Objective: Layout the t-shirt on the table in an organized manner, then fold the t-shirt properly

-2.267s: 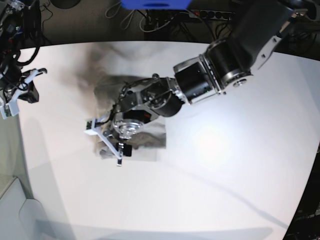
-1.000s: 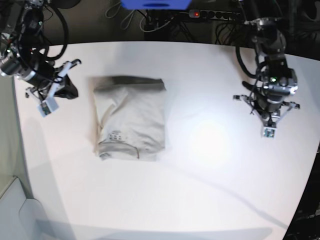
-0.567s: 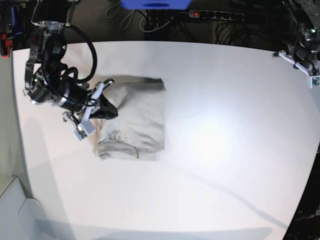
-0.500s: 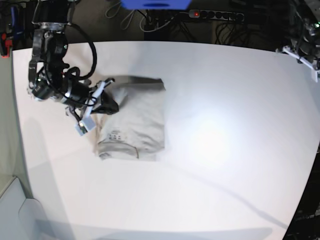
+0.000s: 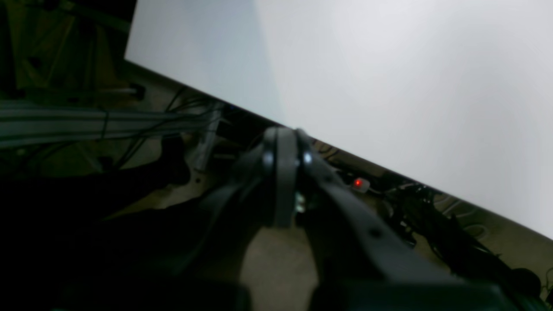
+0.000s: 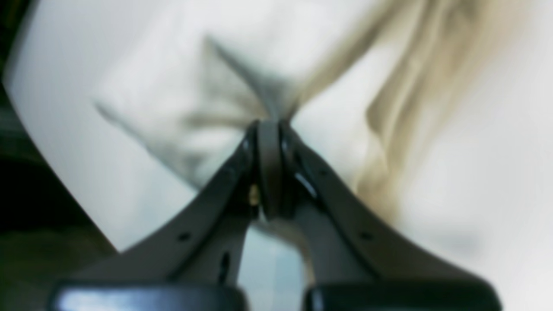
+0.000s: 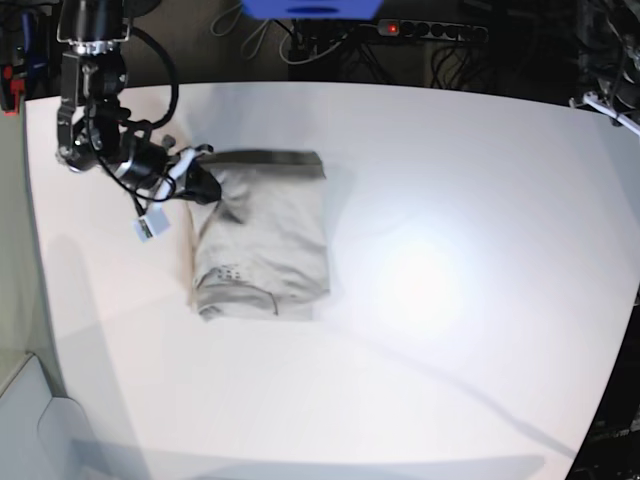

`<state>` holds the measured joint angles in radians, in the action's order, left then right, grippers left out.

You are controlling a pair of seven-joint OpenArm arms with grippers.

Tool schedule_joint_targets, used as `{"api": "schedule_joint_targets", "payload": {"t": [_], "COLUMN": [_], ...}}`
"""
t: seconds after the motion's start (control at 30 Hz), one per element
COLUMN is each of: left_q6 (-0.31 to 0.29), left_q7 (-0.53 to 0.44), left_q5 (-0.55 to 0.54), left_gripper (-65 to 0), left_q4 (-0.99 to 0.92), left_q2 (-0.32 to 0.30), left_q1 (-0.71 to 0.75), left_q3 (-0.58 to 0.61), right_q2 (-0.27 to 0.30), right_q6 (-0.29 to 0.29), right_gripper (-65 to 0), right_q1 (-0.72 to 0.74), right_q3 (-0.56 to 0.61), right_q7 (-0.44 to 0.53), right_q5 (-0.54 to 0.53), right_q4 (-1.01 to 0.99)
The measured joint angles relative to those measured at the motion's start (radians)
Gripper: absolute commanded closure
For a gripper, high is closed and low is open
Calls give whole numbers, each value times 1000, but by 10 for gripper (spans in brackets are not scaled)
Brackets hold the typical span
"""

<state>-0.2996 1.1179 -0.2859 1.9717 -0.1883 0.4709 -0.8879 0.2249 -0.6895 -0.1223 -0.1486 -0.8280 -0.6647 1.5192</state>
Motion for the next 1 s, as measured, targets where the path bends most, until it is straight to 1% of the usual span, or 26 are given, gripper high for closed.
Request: {"api": "schedule_joint_targets", "payload": {"t": [0.07,0.2,0.3,0.37,0.4,0.5,0.6,0.67,0.73,0.8,0.9,1.0], "left_q6": [0,0,0,0,0,8,9,11,11,11,13,12], "left_q7": [-2,2,-8,-19,-35,-141,-174,-185,-219,-275,-366,-463], "left_q5": [-5,-4,5,-2,7,3,14,34,53,72,110,120], "left_gripper": [-1,-1,-1,-1,-1,-1,-1,-1,-1,-1,-1,-1], "left_q4": [-14,-31,-41,-50,-55,-81,-122,-165,-217,-275,-426,-591], "left_q2": [1,-23,-25,-25,-24,-7,2,-2,-5,-5,-5,-5], "left_q1": [1,8,13,51,73,128,161,174,180,179,171,145], "left_q3": [0,77,148,226,269,361,409,445,481,515,577,632], "right_q2": [22,18,1,-1,0,0,0,3,3,7,13,10], "right_q6": [2,-2,-2,-2,-2,-2,-3,-2,-2,-2,-2,-2], "right_gripper": [0,0,0,0,0,0,0,0,0,0,0,0], "right_q1": [-46,-60,-105,-175,-212,-306,-382,-441,-511,-573,-635,-631], "right_q3": [-7,-61,-103,-151,-181,-245,-292,-330,-366,-389,-392,-358], "right_q7": [-13,-76,-146,-153,-153,-153,-140,-121,-52,3,79,144], "right_q5": [-38,-67,-58,-50,-49,-48,-60,-49,-55,-47,57,162], "right_q4": [127,321,361,378,392,425,439,439,437,433,370,206]}}
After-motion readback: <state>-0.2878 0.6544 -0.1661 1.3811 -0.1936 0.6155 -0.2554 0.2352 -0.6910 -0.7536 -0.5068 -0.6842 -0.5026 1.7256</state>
